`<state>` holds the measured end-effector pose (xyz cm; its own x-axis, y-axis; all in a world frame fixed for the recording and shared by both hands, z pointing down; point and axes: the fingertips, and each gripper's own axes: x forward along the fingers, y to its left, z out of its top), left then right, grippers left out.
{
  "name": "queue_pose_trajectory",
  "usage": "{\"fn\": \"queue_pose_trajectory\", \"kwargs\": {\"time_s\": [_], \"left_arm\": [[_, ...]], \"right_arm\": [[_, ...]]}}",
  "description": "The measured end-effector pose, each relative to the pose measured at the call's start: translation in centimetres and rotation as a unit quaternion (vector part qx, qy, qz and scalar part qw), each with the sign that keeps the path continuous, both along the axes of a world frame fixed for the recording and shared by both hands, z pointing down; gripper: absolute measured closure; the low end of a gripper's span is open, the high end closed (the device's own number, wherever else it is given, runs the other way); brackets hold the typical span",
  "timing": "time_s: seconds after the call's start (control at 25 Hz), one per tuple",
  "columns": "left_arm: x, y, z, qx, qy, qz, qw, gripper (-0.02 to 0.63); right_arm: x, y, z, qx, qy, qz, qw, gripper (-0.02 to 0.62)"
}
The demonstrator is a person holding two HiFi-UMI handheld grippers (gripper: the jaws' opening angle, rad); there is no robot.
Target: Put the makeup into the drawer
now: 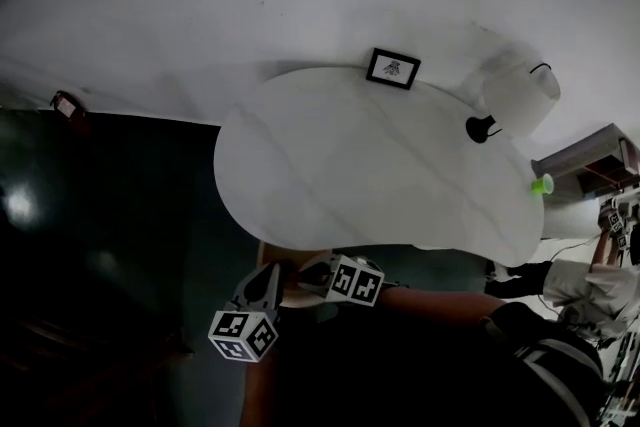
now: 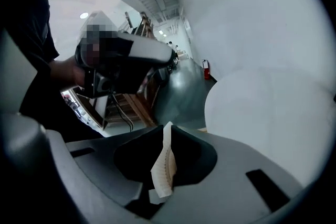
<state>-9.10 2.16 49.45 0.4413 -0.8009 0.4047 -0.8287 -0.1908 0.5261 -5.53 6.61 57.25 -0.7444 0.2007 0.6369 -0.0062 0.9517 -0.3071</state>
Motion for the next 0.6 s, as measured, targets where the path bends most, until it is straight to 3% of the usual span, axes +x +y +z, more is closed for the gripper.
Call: {"fn": "queue_pose_trajectory", "kwargs": {"time_s": [0.28,0.48,0.6], "left_arm": [[0.9,-2.4,-5.8,0.057,-0.039,-0.031,0.9971,0.595],[1.2,-1.8,-9.9,0.096,-0.023,-0.077,0.9921,0.595],[2.3,-1.7,-11.9,0.109,-0.062,-0.071,0.9895,0.595]], "right_arm": [[1.4,-4.5,-6.3,0.017,-0.079,0.023,0.996,0.551],[3.3,-7.1,-9.7,0.018,-0.13,0.04,0.991,0.566],[4.0,-7.5,-13.5,0.003,-0.178,0.031,0.984,0.571]]}}
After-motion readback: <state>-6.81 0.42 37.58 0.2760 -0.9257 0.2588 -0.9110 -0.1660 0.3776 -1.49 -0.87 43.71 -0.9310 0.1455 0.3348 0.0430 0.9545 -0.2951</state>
